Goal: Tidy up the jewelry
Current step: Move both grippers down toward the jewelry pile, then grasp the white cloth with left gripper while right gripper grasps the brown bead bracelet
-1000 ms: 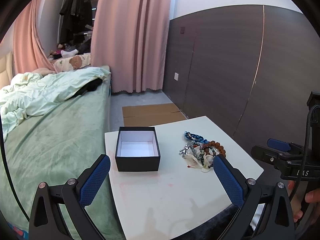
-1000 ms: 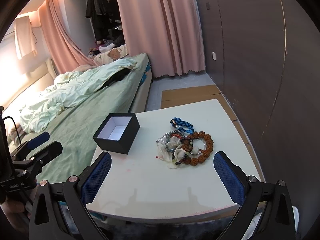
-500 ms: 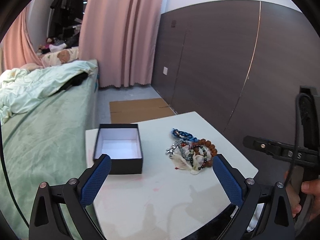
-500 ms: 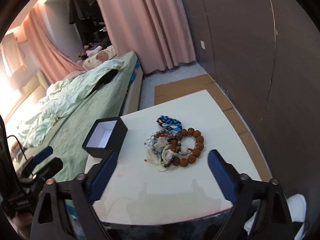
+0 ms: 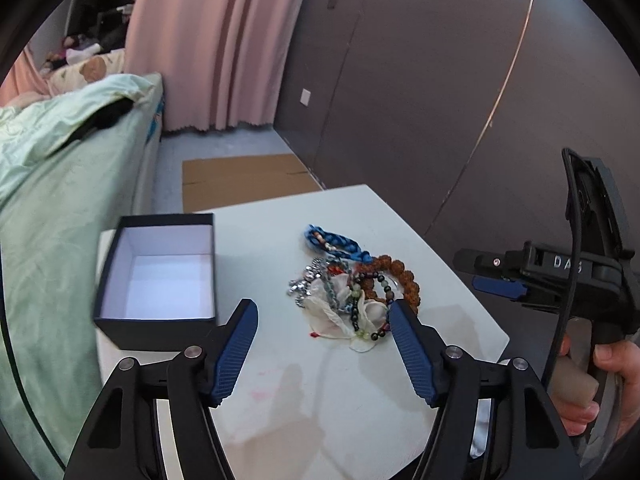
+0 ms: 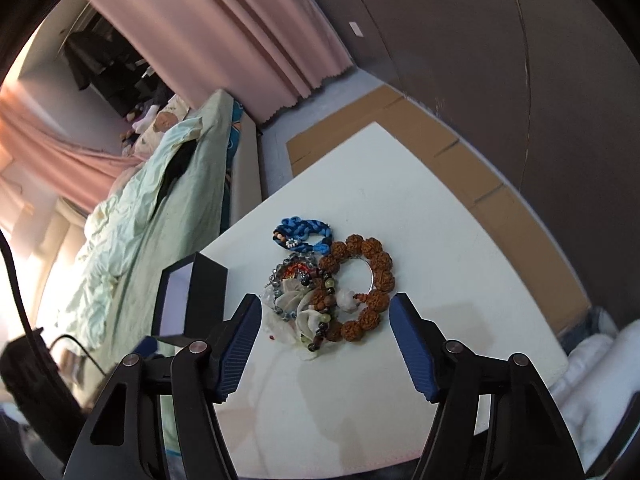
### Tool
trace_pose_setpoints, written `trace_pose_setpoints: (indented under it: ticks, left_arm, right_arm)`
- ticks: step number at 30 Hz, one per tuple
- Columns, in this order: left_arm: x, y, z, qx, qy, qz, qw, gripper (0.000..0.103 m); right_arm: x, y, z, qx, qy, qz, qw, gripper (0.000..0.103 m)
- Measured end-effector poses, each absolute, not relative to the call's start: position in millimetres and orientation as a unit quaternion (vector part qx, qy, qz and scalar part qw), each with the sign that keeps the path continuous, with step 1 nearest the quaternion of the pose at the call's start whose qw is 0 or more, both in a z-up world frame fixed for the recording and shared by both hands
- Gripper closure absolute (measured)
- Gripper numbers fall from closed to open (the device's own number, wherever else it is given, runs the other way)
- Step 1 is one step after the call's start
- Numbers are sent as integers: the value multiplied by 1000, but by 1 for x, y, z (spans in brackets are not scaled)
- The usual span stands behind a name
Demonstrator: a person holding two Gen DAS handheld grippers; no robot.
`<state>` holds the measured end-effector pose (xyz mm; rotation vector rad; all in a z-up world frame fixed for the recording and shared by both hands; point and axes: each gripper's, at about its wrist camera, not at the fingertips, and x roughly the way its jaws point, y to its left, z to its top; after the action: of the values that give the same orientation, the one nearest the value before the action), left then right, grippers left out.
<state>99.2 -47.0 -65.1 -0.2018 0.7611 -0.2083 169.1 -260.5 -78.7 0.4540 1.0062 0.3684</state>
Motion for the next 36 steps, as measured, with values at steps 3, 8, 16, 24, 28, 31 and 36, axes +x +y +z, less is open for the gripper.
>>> trace_pose_setpoints:
  ticks: [3, 8, 16, 24, 28, 31, 36]
  left_arm:
    - [110, -57, -76, -95, 383, -107, 912, 39]
    - [123, -71, -92, -79, 395, -112, 908, 47]
    - [146, -79, -119, -89, 425, -114, 893, 61]
    - [162, -80, -138, -98, 447, -109, 883, 98]
    - [158, -77, -128, -98, 427, -98, 894, 103]
    - [153, -71, -113, -113, 406, -105, 901, 103]
    - [145, -60, -93, -129, 374, -109, 912, 103]
  right_arm:
    - [177, -267, -87, 235, 483, 162, 828, 37]
    - [199, -273, -103, 228, 504, 135, 822, 48]
    - [227, -276, -123, 229, 531, 117, 808, 53]
    - [238, -268, -128, 218, 540, 120, 804, 53]
    - [242, -266, -130, 214, 543, 120, 803, 53]
    - [244, -262, -131, 205, 547, 118, 803, 53]
    - [246, -250, -137, 177, 561, 124, 799, 53]
